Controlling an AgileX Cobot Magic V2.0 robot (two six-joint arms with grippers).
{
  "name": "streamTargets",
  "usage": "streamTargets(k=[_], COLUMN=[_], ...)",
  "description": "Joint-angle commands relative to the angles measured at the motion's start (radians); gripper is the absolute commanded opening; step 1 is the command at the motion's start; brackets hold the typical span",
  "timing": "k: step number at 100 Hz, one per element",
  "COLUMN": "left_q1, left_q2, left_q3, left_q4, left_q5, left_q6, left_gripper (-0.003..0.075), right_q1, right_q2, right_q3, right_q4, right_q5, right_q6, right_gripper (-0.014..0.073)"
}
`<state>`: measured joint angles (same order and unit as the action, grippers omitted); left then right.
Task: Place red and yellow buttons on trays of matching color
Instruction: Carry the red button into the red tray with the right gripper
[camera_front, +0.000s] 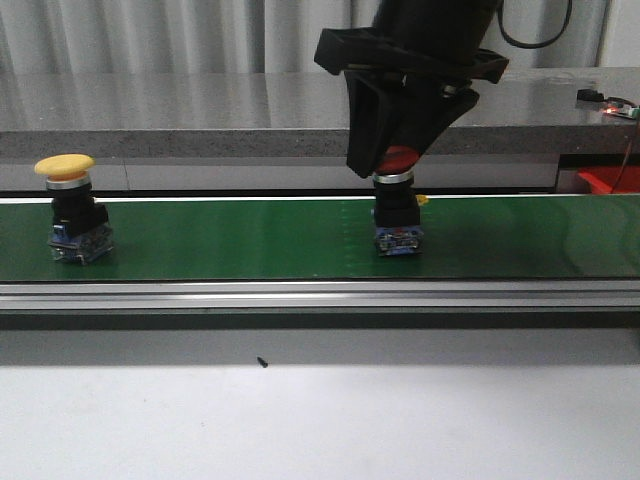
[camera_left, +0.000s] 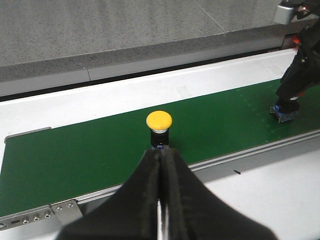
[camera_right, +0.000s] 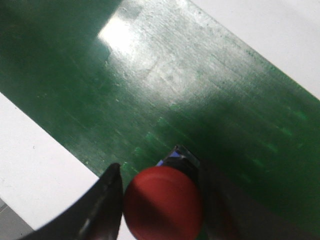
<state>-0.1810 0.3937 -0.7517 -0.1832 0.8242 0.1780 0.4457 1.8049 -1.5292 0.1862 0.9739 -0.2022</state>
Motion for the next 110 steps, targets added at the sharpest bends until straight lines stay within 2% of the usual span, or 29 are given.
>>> streamTargets(k=[1,17,33,76,110], left_q1=[-0.007,-0.007,-0.007,-0.007,-0.007], left_q2=[0.009,0.009,0.009,0.009,0.009], left_q3=[-0.023,-0.023,-0.023,-0.023,-0.023], left_q4=[-0.021,-0.021,-0.021,-0.021,-0.021], left_q5=[-0.069,-0.069,-0.069,-0.069,-0.069], left_q6=[-0.008,-0.008,-0.008,-0.008,-0.008], left_gripper=[-0.0019,-0.0019,-0.0019,-0.0019,-0.0019], right_q1=[-0.002,-0.012,-0.084,-0.482,-0.757], right_q2=[-0.044,-0.073,-0.151,-0.236,-0.232], right_q3=[-0.035,-0.035,-0.035,-0.035,-0.035], right_q4=[0.0,-0.003,-0.003,0.023,0.043], right_q5=[-0.019,-0.014,-0.012,0.001,-0.076], right_q6=[-0.012,-0.011,-0.011,-0.002,-0.002], right_gripper=[0.0181,0.0183,0.0183,0.0183,0.0183])
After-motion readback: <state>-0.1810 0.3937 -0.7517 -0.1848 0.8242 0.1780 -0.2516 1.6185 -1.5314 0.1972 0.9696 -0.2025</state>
